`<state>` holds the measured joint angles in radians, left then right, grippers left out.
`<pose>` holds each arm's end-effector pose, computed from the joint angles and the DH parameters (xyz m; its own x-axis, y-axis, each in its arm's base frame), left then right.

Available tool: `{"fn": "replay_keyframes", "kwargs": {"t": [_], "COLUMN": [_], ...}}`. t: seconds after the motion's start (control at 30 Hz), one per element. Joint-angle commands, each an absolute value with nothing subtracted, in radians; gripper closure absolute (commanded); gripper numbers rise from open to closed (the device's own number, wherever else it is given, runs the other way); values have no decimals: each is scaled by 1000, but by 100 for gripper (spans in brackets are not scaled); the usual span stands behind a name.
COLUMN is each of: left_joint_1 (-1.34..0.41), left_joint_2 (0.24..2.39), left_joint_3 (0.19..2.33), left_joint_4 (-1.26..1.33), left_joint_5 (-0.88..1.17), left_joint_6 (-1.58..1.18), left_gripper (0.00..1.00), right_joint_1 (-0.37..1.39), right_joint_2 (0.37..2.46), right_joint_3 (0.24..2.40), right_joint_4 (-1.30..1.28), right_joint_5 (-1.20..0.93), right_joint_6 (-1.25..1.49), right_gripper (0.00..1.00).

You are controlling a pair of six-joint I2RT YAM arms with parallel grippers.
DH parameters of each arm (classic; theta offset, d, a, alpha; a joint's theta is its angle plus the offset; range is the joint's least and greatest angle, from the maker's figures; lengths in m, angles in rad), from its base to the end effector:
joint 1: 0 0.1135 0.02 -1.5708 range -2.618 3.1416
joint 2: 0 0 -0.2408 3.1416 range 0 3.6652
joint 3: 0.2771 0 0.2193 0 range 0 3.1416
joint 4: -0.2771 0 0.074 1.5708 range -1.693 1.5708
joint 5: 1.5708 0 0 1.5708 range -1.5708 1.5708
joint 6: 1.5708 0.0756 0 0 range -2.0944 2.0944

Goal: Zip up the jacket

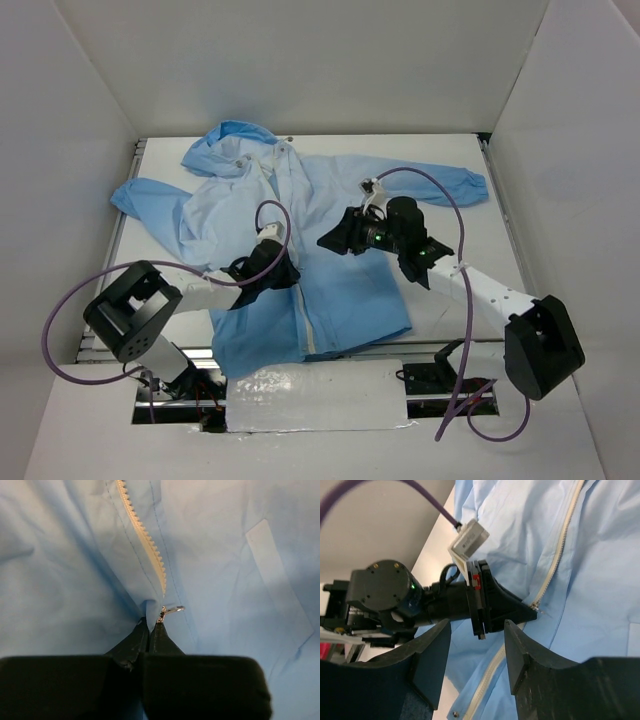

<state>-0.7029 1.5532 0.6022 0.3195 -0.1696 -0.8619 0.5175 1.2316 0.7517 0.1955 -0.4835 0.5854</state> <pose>0.2425 -0.1887 0.1297 -0.6980 -0.3893 -0.6011 0.0052 0.8366 -0.5478 0.2346 0.1740 0.2569 -0.6595 0.1875 -0.7279 -0.5535 0.5340 0.6391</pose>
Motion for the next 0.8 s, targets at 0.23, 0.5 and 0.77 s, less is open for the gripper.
{"fn": "replay_keyframes", "kwargs": {"t": [0.23, 0.5, 0.77], "left_joint_1": [-676, -678, -699], "left_joint_2": [1385, 1347, 1209], "left_joint_3": [411, 298, 270], "left_joint_4": [838, 1143, 1228], "left_joint_5": [-49, 63, -113], "left_joint_6": [-762, -574, -125], "left_gripper": [100, 100, 100], "right_joint_1": [514, 512, 511], "right_joint_2": [1408, 1447, 1396], "right_joint_3": [612, 644, 788], "right_joint_4": [510, 548, 385], "right_joint_5": [-689, -597, -545], "right_joint_6": [664, 723, 655], "right_gripper": [46, 47, 46]}}
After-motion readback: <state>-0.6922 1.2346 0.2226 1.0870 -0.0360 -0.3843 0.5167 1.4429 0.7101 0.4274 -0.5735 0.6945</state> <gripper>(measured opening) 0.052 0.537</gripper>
